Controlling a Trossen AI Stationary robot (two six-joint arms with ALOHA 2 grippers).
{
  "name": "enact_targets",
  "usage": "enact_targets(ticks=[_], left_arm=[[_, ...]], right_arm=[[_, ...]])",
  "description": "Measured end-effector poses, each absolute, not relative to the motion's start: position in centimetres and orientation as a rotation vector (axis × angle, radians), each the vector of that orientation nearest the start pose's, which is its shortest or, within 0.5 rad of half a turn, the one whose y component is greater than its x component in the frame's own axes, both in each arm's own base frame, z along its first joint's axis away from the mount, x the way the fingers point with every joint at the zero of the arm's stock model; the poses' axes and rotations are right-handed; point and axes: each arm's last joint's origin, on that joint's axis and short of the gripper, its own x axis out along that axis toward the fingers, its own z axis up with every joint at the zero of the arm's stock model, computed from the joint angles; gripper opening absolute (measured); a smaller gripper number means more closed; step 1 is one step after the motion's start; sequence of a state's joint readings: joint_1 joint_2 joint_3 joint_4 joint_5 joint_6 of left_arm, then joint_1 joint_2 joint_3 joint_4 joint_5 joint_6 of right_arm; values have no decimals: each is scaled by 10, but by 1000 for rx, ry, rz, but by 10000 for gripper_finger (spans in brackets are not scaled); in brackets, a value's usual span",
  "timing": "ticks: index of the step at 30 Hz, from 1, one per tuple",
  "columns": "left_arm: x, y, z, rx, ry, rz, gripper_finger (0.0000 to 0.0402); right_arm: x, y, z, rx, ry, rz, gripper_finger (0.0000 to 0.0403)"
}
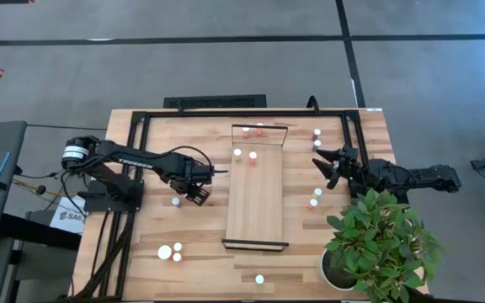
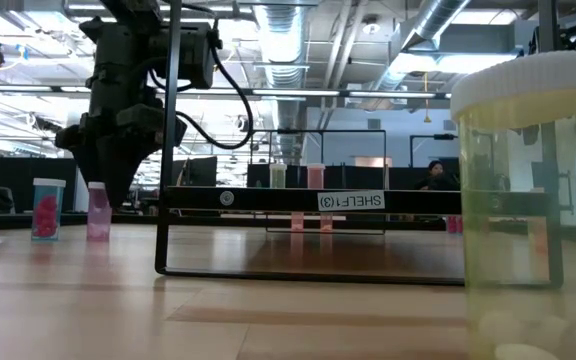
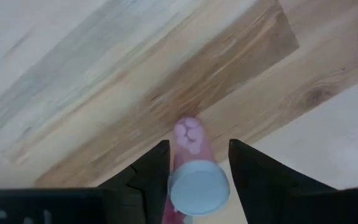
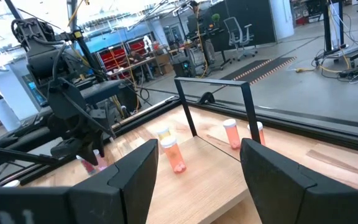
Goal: Pick and place medicine bottles onto shelf by color
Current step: Put the pink pill bottle on the shelf
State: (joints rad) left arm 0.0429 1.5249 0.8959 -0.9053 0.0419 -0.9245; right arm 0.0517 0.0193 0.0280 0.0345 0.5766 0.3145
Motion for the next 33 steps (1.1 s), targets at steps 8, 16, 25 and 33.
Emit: enact_targets(ticks=[8, 16, 25, 33], left_arm=[[244, 9, 175, -796, 1424, 713, 142], [244, 9, 175, -820, 1434, 696, 142], [244, 10, 175, -822, 1434, 697, 141], [244, 11, 175, -829, 1432, 702, 121]], right_arm=[[93, -11, 175, 320, -124, -514, 251], [93, -11, 175, 321, -124, -514, 251], [93, -11, 175, 321, -124, -514, 251], [93, -11, 175, 321, -124, -514, 251]])
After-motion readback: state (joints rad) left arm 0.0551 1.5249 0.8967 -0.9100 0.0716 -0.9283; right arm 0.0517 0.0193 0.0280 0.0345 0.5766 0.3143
